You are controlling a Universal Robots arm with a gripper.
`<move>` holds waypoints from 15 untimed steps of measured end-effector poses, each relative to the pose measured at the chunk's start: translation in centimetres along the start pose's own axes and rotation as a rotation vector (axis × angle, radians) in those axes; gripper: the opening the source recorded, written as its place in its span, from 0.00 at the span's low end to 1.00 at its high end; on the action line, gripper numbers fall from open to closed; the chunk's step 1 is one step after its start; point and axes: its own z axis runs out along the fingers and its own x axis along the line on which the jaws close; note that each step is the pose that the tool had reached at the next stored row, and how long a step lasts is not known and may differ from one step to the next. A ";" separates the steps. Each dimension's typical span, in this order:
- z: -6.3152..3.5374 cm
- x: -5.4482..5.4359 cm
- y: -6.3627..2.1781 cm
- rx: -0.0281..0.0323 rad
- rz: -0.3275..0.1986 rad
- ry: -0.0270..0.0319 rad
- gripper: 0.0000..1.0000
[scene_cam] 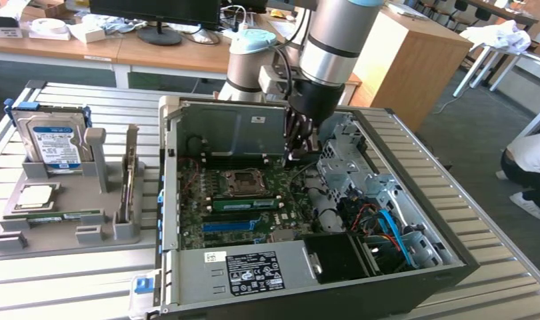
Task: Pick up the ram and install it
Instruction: 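Press down the ram until it locks into place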
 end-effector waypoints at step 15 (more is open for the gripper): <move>0.35 0.0 -0.01 0.0000 0.000 0.0000 0.10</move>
